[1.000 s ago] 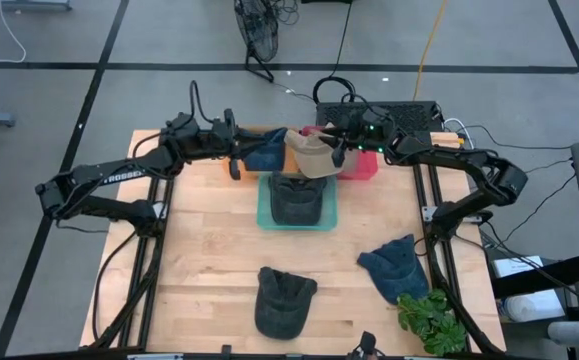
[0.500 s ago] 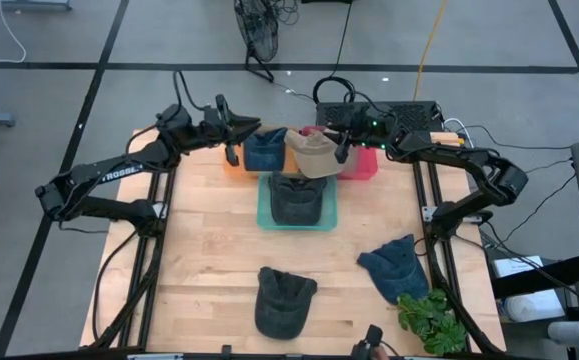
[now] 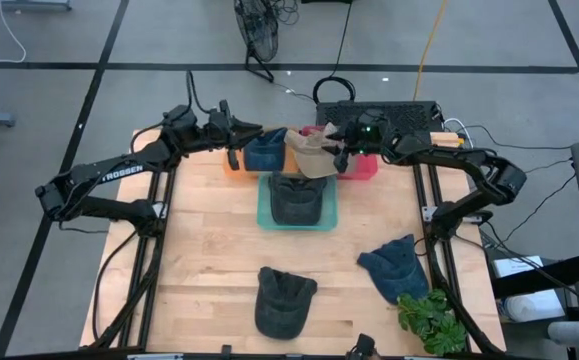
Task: Pick & Place hat
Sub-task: Put the brown cap into the pink bin
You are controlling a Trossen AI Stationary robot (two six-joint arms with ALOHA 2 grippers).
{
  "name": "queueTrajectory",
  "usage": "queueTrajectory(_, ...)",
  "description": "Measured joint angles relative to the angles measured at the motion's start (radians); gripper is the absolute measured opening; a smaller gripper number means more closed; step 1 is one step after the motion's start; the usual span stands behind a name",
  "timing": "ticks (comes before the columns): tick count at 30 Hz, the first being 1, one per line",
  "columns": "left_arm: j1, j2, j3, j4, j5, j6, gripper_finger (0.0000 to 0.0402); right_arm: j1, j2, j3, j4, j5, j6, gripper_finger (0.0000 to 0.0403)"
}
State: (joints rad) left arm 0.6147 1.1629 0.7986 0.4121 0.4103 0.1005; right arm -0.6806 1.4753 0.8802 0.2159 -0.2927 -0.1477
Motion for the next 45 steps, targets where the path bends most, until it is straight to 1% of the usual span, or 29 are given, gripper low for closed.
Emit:
queueTrajectory(4, -0.001, 0.0, 0.0, -0.028, 0.0, -0.002, 0.0063, 0.046, 0.034, -0.011, 0.085, 0.014, 0.001, 0.0169)
queueTrajectory(6, -0.002, 0.0, 0.0, -0.045, 0.0, -0.001, 0.0063, 0.069, 0.043, -0.011, 0.14, 0.068, -0.035, 0.0168)
queueTrajectory(10, -0.001, 0.0, 0.0, -0.054, 0.0, -0.003, 0.0063, 0.098, 0.038, -0.011, 0.199, 0.165, -0.211, 0.0168)
queueTrajectory(12, -0.001, 0.0, 0.0, -0.055, 0.0, -0.005, 0.0063, 0.105, 0.032, -0.01, 0.237, 0.198, -0.237, 0.0165)
queueTrajectory(14, -0.001, 0.0, 0.0, -0.054, 0.0, -0.005, 0.0063, 0.108, 0.032, -0.01, 0.264, 0.218, -0.216, 0.0162)
queueTrajectory(17, -0.001, 0.0, 0.0, -0.054, 0.0, -0.005, 0.0063, 0.107, 0.034, -0.01, 0.259, 0.213, -0.106, 0.0154)
queueTrajectory(20, -0.002, 0.0, 0.0, -0.053, 0.0, -0.002, 0.0063, 0.1, 0.051, -0.01, 0.222, 0.207, -0.068, 0.0149)
queueTrajectory(24, -0.012, 0.0, 0.0, -0.053, -0.001, -0.004, 0.0063, 0.069, 0.061, -0.011, 0.175, 0.131, -0.043, 0.0158)
queueTrajectory(29, -0.038, 0.0, 0.0, -0.097, 0.0, 0.005, 0.0063, 0.048, 0.062, -0.011, 0.162, 0.106, -0.051, 0.0188)
queueTrajectory(34, -0.051, 0.0, 0.0, -0.096, -0.001, 0.048, 0.0063, 0.039, 0.066, -0.011, 0.133, 0.105, -0.06, 0.0217)
queueTrajectory(36, -0.055, 0.0, 0.001, -0.095, -0.001, 0.058, 0.0063, 0.039, 0.087, -0.009, 0.138, 0.104, -0.074, 0.0223)
queueTrajectory(38, -0.056, 0.0, 0.0, -0.096, -0.001, 0.059, 0.0063, 0.038, 0.104, -0.012, 0.121, 0.093, -0.071, 0.0226)
queueTrajectory(41, -0.055, 0.0, 0.0, -0.094, -0.001, 0.055, 0.0063, 0.033, 0.134, -0.009, 0.146, 0.053, -0.069, 0.0223)
queueTrajectory(45, -0.055, 0.0, 0.0, -0.093, -0.001, 0.055, 0.0063, 0.032, 0.173, -0.01, 0.148, 0.056, -0.073, 0.0214)
